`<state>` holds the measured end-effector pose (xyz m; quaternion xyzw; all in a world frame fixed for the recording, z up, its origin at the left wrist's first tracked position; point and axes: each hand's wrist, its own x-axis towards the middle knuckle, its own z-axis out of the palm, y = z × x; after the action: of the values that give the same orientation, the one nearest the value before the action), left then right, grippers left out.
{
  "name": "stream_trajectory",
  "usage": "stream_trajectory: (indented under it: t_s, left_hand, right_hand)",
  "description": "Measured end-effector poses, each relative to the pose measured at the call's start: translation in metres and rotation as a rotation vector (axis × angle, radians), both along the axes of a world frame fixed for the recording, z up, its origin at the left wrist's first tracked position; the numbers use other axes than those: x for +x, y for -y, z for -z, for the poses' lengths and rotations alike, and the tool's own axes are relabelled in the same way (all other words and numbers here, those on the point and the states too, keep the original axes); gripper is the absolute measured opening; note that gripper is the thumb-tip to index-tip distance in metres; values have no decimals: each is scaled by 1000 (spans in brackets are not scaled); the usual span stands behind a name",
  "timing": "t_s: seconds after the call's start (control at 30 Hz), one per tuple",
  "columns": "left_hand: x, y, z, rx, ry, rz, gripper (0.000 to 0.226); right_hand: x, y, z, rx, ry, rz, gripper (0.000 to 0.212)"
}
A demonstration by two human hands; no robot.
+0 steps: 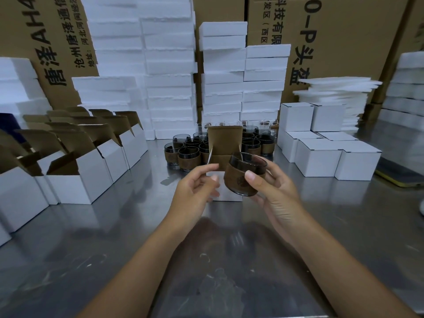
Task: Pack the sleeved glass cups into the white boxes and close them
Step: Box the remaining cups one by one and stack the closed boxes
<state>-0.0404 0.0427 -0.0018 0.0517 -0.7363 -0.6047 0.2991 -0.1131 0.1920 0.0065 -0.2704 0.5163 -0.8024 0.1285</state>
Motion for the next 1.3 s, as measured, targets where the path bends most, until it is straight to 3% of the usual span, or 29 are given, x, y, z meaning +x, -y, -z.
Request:
stream_trajectory:
  t_s: [0.13,0.3,0.53,0.83,1.3]
  left_hand:
    - [0,2,7,-272,-23,-140,32]
    - [-3,6,15,-502,91,-234,38]
    - [0,4,10,-613,2,-254,20]
    - [5,-5,6,-783,-89,-243,7]
    - [2,-9,7,-819,-171,-190,23]
  right_hand:
    - [1,0,0,-10,-4,1,65]
    - [1,0,1,-5,-34,23,70]
    - [6,-1,-2,-8,-123,81,71]
    - [16,-3,-7,50,-436,258,58]
    - [6,2,-9,60,-547,299,55]
